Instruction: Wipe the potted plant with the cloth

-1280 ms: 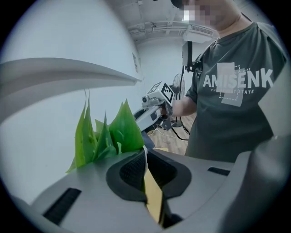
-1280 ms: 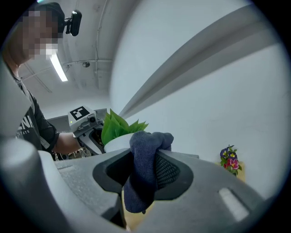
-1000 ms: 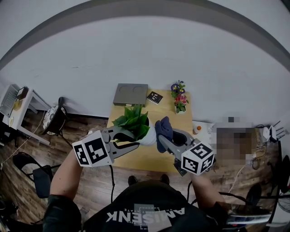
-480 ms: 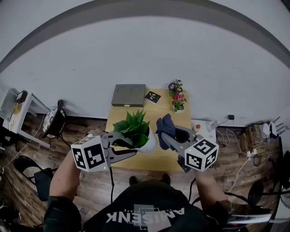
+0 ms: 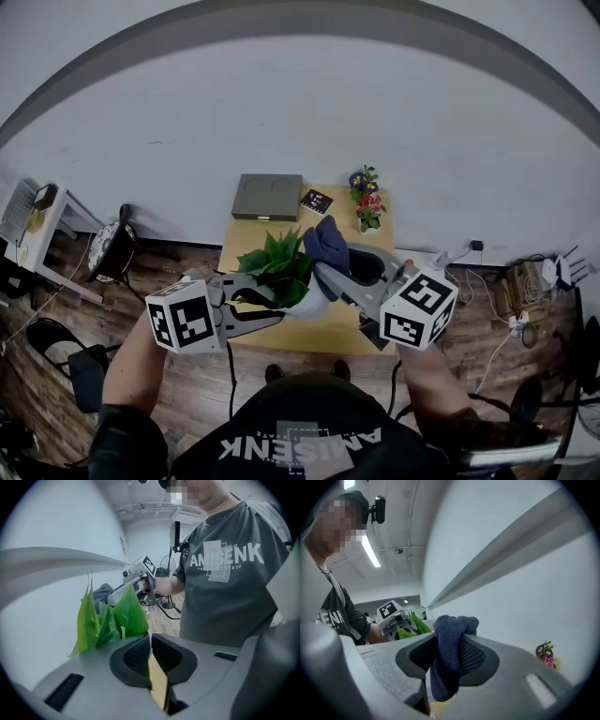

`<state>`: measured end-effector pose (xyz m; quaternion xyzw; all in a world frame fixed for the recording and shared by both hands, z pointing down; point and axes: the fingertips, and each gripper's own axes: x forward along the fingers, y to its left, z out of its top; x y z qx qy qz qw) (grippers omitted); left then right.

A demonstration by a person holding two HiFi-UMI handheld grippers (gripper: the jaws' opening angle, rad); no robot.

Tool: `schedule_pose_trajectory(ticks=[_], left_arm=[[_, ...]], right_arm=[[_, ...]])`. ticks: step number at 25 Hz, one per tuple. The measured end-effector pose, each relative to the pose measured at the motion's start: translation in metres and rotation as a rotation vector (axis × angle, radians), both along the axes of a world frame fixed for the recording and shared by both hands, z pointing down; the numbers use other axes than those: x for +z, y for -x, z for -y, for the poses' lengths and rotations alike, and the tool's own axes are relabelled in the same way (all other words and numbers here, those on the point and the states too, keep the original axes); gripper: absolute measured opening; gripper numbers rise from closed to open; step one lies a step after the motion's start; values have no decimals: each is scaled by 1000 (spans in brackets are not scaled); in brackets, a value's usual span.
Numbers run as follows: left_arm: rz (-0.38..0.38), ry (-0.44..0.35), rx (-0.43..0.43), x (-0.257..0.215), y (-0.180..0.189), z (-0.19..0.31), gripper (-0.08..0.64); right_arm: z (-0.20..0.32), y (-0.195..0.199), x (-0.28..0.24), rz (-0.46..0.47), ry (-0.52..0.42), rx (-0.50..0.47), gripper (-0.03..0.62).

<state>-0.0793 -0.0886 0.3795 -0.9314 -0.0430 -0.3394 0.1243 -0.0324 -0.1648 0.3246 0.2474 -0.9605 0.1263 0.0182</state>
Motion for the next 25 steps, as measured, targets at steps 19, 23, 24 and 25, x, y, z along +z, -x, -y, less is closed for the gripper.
schedule_pose_trajectory(ticks=[19,23,24,25], left_arm=[[-73,92,20,-13,-2,-8,14],[-97,98,51,-18,-4,-13,14],[-106,100,58,-20,-5,-13,14],[-109,101,66,-22,-5,-13,14]], right_arm=[[-16,-27,84,-20,195,-10,132],[-16,-37,100,-20,246,-2,131],[-13,-41,100,-15,252,4,132],[-10,-44,96,-5,250,9,131]])
